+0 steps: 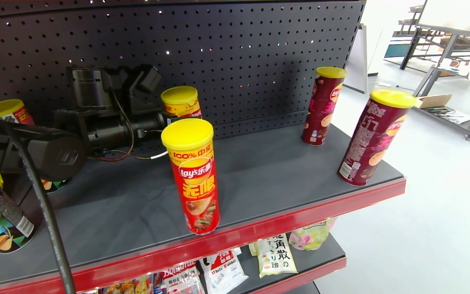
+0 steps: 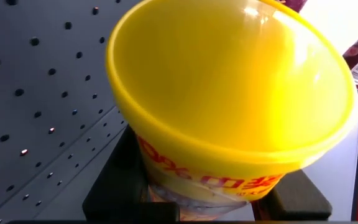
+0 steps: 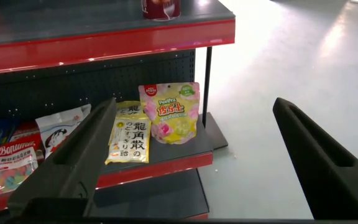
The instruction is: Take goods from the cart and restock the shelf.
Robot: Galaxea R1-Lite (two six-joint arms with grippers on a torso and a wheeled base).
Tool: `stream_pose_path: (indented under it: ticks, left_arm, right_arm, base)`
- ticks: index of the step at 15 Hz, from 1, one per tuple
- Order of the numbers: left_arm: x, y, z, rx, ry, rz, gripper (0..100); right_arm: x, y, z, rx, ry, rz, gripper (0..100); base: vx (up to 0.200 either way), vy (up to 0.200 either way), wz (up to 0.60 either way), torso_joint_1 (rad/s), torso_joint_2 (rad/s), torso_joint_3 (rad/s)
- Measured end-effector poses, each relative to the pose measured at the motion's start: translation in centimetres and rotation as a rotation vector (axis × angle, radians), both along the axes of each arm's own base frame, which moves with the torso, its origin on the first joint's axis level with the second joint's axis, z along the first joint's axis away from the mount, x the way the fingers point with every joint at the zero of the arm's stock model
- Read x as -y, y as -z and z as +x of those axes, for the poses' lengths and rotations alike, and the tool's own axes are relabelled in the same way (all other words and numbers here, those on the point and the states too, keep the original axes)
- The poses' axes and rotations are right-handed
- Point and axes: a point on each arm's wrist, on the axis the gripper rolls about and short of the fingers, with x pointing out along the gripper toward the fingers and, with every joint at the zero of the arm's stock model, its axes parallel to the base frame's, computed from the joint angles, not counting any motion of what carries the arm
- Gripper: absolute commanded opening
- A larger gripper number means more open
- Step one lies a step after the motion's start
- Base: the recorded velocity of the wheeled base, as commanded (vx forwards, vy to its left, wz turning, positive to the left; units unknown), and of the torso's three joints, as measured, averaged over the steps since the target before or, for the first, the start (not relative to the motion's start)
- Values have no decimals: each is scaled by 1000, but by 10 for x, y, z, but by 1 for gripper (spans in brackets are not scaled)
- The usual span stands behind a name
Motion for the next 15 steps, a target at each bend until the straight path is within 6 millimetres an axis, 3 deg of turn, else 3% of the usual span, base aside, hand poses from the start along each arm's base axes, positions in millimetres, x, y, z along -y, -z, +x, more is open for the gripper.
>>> stream_pose_path:
  ticks: [8, 9, 15]
  left_arm:
    - [0, 3, 0, 16, 10, 37, 0]
    - [0, 4, 0, 20, 12, 47, 100]
    - [-2, 4, -8, 1, 11, 60, 100]
  right_arm:
    - [0, 0, 0, 0, 0, 0, 100]
    - [0, 0, 0, 0, 0, 0, 100]
    - [0, 0, 0, 0, 0, 0, 100]
  base:
    - [0, 0, 0, 0, 0, 0]
    - [0, 0, 0, 0, 0, 0]
    - [0, 0, 0, 0, 0, 0]
